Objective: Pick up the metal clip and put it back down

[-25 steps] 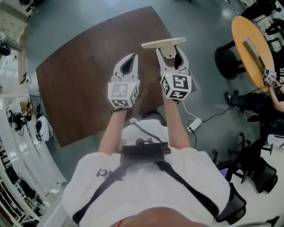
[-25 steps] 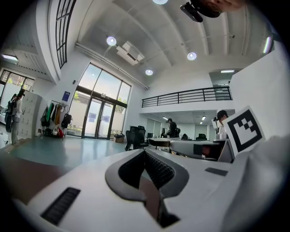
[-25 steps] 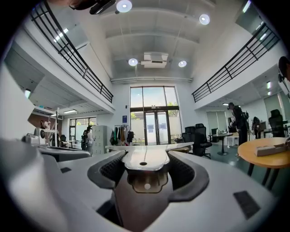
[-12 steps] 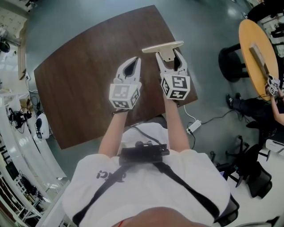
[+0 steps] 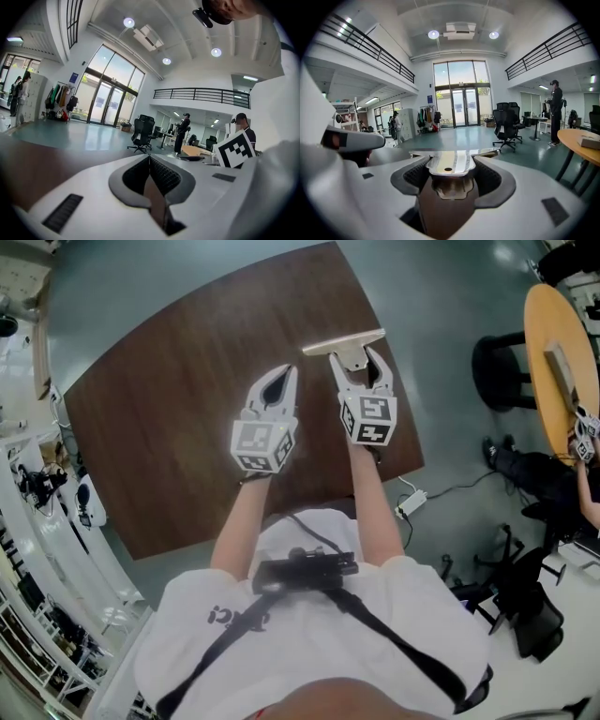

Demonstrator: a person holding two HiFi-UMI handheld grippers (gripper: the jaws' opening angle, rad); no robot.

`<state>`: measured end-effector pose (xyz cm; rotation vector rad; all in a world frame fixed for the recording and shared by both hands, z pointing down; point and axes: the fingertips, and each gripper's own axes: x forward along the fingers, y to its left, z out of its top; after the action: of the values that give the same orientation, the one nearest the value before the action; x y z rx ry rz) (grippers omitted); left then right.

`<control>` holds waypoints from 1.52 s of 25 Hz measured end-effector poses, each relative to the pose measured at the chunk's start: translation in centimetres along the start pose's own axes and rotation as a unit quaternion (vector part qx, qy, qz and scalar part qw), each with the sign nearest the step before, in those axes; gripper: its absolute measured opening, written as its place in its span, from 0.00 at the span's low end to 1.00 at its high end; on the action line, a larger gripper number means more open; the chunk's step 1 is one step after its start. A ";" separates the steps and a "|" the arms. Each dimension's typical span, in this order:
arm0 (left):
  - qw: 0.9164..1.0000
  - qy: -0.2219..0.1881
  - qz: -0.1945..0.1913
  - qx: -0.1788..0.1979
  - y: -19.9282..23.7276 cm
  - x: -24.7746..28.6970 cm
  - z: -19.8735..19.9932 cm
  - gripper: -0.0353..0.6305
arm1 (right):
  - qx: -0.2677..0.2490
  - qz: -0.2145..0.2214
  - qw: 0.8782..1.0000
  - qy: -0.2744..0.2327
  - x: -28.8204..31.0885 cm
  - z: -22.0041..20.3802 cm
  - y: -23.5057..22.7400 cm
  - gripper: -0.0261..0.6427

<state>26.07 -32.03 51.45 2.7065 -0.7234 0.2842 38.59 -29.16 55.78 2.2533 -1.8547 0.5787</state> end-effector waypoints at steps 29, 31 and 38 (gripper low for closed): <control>0.992 0.110 0.028 -0.062 7.1 5.5 -13.6 0.07 | -0.010 -0.007 0.986 0.164 11.4 -15.6 -0.4 0.49; 0.992 0.108 0.031 -0.061 6.9 4.9 -13.5 0.07 | -0.011 -0.010 0.986 0.164 11.5 -15.7 -0.6 0.49; 0.992 0.092 0.044 -0.076 6.4 2.9 -11.8 0.07 | 0.020 -0.016 0.983 0.180 10.2 -16.1 -1.4 0.49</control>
<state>24.03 -34.35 64.88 2.4696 -0.7778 0.4739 38.49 -32.19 74.70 2.0283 -1.6373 0.9530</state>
